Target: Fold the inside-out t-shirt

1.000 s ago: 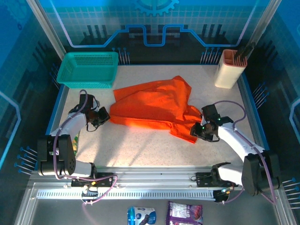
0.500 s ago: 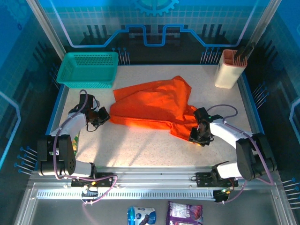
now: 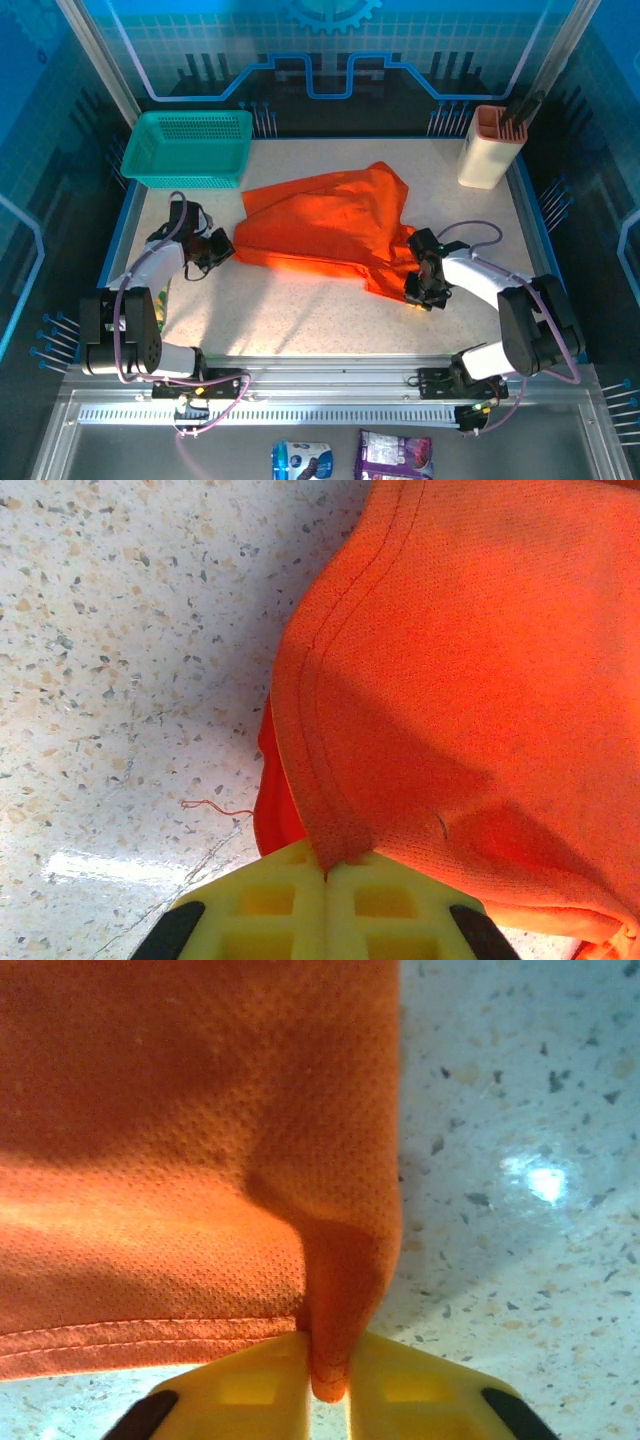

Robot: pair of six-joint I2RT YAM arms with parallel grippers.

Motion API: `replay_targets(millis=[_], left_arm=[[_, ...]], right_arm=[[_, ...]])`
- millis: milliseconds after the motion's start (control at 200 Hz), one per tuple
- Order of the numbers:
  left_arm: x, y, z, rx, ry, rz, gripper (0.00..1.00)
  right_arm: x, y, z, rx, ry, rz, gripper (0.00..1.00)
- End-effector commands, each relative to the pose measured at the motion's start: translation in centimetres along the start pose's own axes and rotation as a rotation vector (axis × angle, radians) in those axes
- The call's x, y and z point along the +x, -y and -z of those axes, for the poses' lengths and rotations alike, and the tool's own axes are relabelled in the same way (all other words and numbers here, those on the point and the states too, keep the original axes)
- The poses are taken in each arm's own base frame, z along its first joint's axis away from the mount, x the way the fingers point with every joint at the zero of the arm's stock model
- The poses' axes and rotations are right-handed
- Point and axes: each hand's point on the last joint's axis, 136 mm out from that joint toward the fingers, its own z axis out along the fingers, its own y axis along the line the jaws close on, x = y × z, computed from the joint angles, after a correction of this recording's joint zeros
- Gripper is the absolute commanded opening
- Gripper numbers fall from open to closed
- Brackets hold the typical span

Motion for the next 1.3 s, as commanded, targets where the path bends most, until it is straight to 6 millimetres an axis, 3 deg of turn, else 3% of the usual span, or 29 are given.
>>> replay_targets(millis=[0, 60, 145, 290, 480, 585, 670, 760, 866, 926, 981, 1091, 1151, 1221, 1291], left_arm=[[-0.5, 0.9, 0.7, 0.039, 0.017, -0.011, 0.0], [-0.7, 1.5, 1.2, 0.067, 0.026, -0.02, 0.0], [-0.9, 3.0, 2.6, 0.126, 0.058, -0.036, 0.0], [-1.9, 5.7, 6.7, 0.195, 0.142, -0.076, 0.0], [-3.6, 10.8, 13.9, 0.338, 0.292, -0.136, 0.0], [-4.9, 14.1, 19.3, 0.427, 0.412, -0.189, 0.0], [-5.6, 16.6, 23.3, 0.495, 0.494, -0.237, 0.0], [-5.9, 18.6, 26.4, 0.556, 0.545, -0.275, 0.0], [-6.1, 20.3, 29.1, 0.623, 0.596, -0.291, 0.0], [-6.5, 21.4, 31.3, 0.655, 0.643, -0.31, 0.0], [-7.0, 22.5, 34.2, 0.654, 0.711, -0.347, 0.0], [-7.2, 24.9, 41.8, 0.659, 0.876, -0.419, 0.0], [-6.9, 26.0, 44.9, 0.683, 0.935, -0.448, 0.0], [-6.6, 26.7, 46.3, 0.71, 0.946, -0.459, 0.0], [-6.7, 26.8, 45.2, 0.728, 0.908, -0.448, 0.0]], right_arm=[[-0.9, 0.2, 0.8, 0.036, 0.058, 0.013, 0.06], [-1.8, 0.2, 2.3, 0.024, 0.128, 0.014, 0.0], [-3.4, -0.3, 5.4, -0.027, 0.266, 0.028, 0.0], [-6.3, -0.8, 12.6, -0.089, 0.498, 0.04, 0.0], [-10.2, -1.2, 26.6, -0.173, 0.87, 0.048, 0.0], [-11.2, -0.8, 36.0, -0.216, 1.103, 0.045, 0.0], [-10.8, 0.0, 43.5, -0.234, 1.292, 0.04, 0.0], [-9.4, 1.3, 51.0, -0.244, 1.477, 0.03, 0.0], [-7.3, 2.8, 57.3, -0.266, 1.629, 0.011, 0.0], [-6.5, 3.1, 59.0, -0.303, 1.677, -0.001, 0.0], [-6.4, 2.5, 59.0, -0.358, 1.673, -0.001, 0.0], [-7.8, -0.4, 55.9, -0.481, 1.568, 0.03, 0.0], [-8.6, -1.8, 53.9, -0.53, 1.499, 0.04, 0.0], [-8.8, -2.5, 53.1, -0.559, 1.468, 0.047, 0.0], [-8.4, -1.5, 54.1, -0.522, 1.508, 0.035, 0.0]])
